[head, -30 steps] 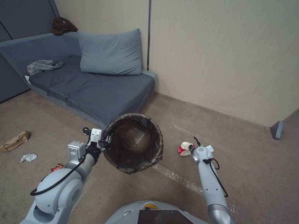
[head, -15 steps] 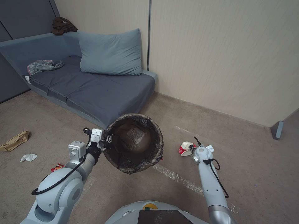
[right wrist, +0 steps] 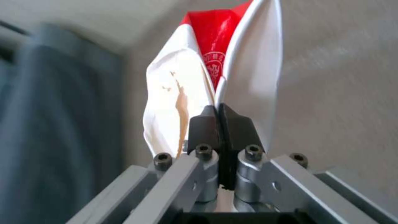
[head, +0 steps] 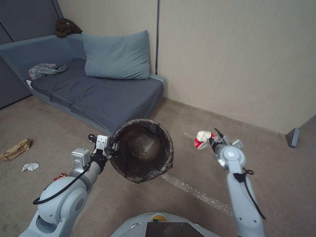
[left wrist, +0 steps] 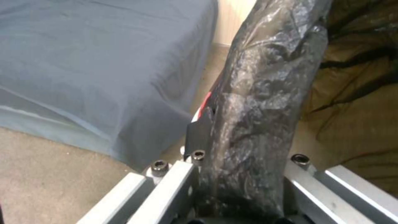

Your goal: Pick up the trash bin, then pick up the garbage from the floor and place it into the trash bin.

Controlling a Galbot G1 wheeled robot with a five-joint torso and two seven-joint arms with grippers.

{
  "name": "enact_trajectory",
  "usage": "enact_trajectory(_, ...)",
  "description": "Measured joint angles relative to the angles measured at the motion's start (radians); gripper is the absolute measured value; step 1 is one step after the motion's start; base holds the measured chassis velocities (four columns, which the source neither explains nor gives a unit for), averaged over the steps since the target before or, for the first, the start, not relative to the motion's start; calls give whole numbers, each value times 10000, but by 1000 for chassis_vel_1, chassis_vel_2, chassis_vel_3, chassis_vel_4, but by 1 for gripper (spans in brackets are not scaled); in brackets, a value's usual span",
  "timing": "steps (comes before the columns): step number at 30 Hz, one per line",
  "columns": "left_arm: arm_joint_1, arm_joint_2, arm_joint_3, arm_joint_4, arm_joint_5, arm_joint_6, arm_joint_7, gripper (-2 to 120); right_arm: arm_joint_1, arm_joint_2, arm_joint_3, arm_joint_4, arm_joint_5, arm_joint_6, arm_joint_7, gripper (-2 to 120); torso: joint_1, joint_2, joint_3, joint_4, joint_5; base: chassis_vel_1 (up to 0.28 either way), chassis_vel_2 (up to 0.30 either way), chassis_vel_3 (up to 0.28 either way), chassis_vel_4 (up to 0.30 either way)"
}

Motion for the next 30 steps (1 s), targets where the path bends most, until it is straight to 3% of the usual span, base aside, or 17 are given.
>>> enact_trajectory(5,-72,14,101,162,-132,3,5,0,-324,-866,-147,2285,1114,-457,445,0,0,0,0,0,2,0,0,0,0)
enact_trajectory(6,-72,14,101,162,-132,3,5,0,-324,-866,-147,2285,1114,-457,445,0,0,0,0,0,2,0,0,0,0)
enact_trajectory(9,-105,7,165,416,-147,6,16,0,-499,-2546,-303,3872,2193,-841,373,0,0,0,0,-1,4,0,0,0,0)
enact_trajectory(10,-105,7,165,416,-147,6,16,0,-499,-2546,-303,3872,2193,-841,373,0,0,0,0,-1,4,0,0,0,0)
enact_trajectory(12,-116,-37,219,547,-108,9,41,0,-383,-3834,-334,4687,3169,-1050,223,0,0,0,0,-2,8,0,0,0,0)
enact_trajectory(13,-116,-37,219,547,-108,9,41,0,-383,-3834,-334,4687,3169,-1050,223,0,0,0,0,-2,8,0,0,0,0)
enact_trajectory(15,-146,-109,274,680,-32,10,74,0,-108,-4910,-229,5434,4217,-1251,-49,0,0,0,1,0,5,0,0,0,0)
enact_trajectory(16,-146,-109,274,680,-32,10,74,0,-108,-4910,-229,5434,4217,-1251,-49,0,0,0,1,0,5,0,0,0,0)
enact_trajectory(19,-200,-186,309,845,54,13,103,0,351,-6560,-106,6190,5190,-1487,-1109,0,0,0,1,-1,6,0,0,0,0)
enact_trajectory(20,-200,-186,309,845,54,13,103,0,351,-6560,-106,6190,5190,-1487,-1109,0,0,0,1,-1,6,0,0,0,0)
enact_trajectory(22,-223,-214,330,937,98,14,129,0,750,-7721,-337,6307,5490,-1644,-1966,0,0,0,1,0,4,0,0,0,0)
enact_trajectory(23,-223,-214,330,937,98,14,129,0,750,-7721,-337,6307,5490,-1644,-1966,0,0,0,1,0,4,0,0,0,0)
enact_trajectory(25,-235,-259,332,974,117,15,158,0,1766,-8774,-1748,6289,5430,-1673,-2780,0,0,0,1,-1,6,0,0,0,0)
enact_trajectory(26,-235,-259,332,974,117,15,158,0,1766,-8774,-1748,6289,5430,-1673,-2780,0,0,0,1,-1,6,0,0,0,0)
enact_trajectory(28,-236,-281,301,987,117,15,172,0,3070,-8984,-3557,6024,5282,-1691,-2970,0,0,0,1,-3,4,0,0,0,0)
enact_trajectory(29,-236,-281,301,987,117,15,172,0,3070,-8984,-3557,6024,5282,-1691,-2970,0,0,0,1,-3,4,0,0,0,0)
enact_trajectory(30,-233,-283,261,996,122,16,180,0,4289,-8859,-4995,5784,5217,-1721,-2984,0,0,0,1,2,9,0,0,0,0)
